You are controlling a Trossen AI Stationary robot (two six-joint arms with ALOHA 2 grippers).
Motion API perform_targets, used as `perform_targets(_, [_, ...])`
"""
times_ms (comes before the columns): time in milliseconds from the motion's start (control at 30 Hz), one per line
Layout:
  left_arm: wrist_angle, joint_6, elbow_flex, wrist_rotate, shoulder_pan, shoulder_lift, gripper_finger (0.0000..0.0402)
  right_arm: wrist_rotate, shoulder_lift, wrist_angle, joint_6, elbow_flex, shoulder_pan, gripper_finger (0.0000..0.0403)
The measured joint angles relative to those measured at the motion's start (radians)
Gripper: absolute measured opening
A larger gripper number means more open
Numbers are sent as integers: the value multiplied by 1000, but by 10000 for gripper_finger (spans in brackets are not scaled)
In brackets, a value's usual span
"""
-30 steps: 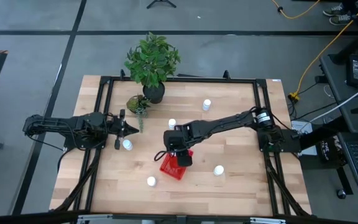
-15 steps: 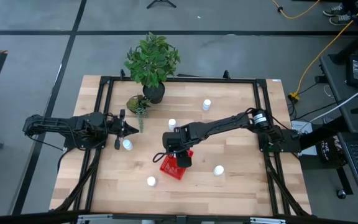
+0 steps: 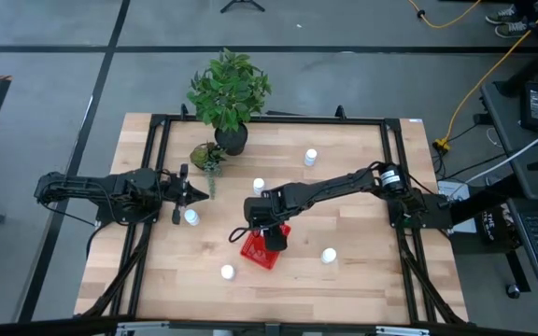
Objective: Pick and place pill bottles into a basket
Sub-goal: Put the white medicine bottle into the red bin
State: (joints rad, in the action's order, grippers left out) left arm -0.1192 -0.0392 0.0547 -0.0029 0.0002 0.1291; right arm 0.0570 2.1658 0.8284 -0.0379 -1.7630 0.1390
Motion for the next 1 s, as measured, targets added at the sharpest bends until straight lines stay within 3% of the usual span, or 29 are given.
perform_targets(267, [0, 0, 0, 0, 0, 0, 5, 0, 0, -12, -2, -5, 0, 229])
perform_targets(567, [0, 0, 0, 3, 0, 0, 6, -2, 0, 67, -12, -123, 1, 229])
perform_targets(1000, [0, -17, 0, 4, 0, 0, 15, -79, -2, 451, -172, -242, 2, 230])
